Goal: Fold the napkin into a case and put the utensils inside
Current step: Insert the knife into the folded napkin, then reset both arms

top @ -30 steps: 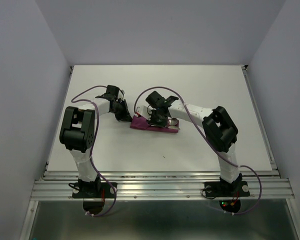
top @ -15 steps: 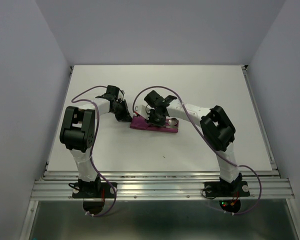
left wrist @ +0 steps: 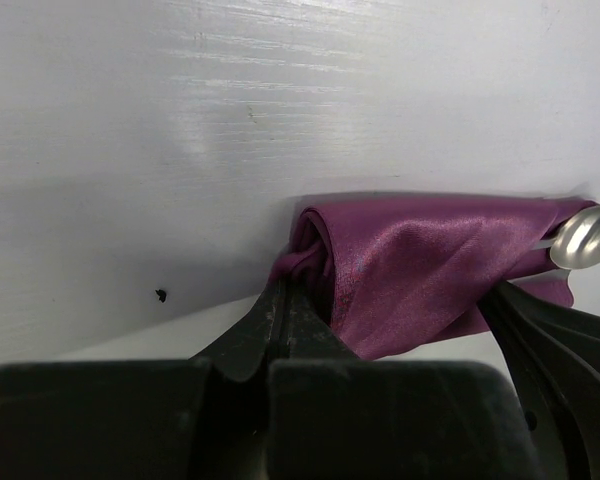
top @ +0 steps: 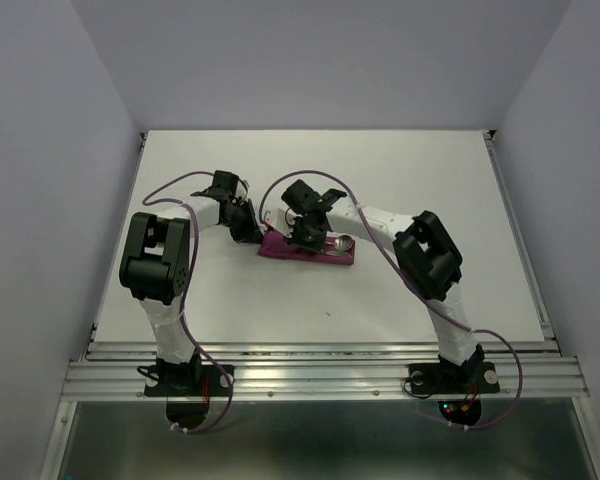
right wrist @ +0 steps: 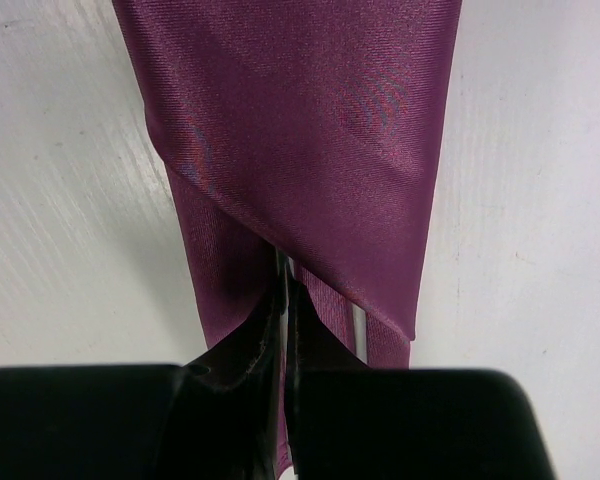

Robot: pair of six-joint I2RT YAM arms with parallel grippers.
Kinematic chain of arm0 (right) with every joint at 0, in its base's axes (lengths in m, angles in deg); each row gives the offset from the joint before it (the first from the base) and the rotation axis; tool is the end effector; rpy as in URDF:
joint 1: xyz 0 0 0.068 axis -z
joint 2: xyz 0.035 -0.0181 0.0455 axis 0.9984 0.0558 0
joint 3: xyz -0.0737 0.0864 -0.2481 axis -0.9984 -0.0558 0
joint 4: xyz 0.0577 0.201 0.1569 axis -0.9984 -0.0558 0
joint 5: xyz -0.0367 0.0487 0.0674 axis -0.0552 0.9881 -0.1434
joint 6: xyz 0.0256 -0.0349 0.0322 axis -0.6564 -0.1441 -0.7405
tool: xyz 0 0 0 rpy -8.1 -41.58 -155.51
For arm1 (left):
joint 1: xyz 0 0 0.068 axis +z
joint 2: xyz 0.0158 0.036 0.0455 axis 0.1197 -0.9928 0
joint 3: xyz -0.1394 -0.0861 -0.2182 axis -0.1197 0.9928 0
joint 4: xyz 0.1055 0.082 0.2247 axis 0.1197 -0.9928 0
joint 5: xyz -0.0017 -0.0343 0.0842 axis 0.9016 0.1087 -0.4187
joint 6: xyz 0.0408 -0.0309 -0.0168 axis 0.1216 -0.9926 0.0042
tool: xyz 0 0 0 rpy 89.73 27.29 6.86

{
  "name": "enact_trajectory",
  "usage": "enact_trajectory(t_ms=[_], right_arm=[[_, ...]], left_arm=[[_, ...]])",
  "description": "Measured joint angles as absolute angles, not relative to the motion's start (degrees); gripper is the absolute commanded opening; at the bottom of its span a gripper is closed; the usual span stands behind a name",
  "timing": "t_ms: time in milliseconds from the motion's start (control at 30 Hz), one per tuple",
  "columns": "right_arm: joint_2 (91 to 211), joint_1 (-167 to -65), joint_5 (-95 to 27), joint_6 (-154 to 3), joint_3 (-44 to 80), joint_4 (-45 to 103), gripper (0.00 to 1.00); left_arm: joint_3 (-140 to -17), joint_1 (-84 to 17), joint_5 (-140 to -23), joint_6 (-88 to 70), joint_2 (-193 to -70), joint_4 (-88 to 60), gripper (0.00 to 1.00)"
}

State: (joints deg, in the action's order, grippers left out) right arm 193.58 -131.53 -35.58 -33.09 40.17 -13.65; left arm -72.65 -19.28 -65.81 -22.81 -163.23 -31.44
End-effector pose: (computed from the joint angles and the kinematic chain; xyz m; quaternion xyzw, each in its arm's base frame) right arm 0.3188 0.3211 0.1795 -0.6402 0.7442 0.0657 0.1789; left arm 0.3694 -0.0960 0.1594 -0.0468 0.9381 -0.2784 0.2004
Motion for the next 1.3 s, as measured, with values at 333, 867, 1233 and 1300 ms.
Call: enact_trajectory(t_ms=[333, 867, 1233, 1300], right_arm=[[194.37, -131.79, -36.0, -34.37, 41.83, -14.7, 0.28], [192.2, -133.02, -44.35, -37.5, 39.6, -12.49, 0.62], [181.25, -130.74, -56.37, -44.1, 34.27, -7.81, 0.79], [176.84, -129.28, -58.86, -45.5, 31.12, -6.28, 0.82]], left_arm=[[-72.65, -19.28, -65.97, -22.78, -163.23, -31.29, 0.01], [-74.1, -19.65, -66.21, -22.76, -163.23, -32.19, 0.01], [-75.71, -19.65, -66.73, -22.35, -163.23, -33.41, 0.01], [-76.15, -19.65, -66.86, -22.33, -163.23, -33.58, 0.01]])
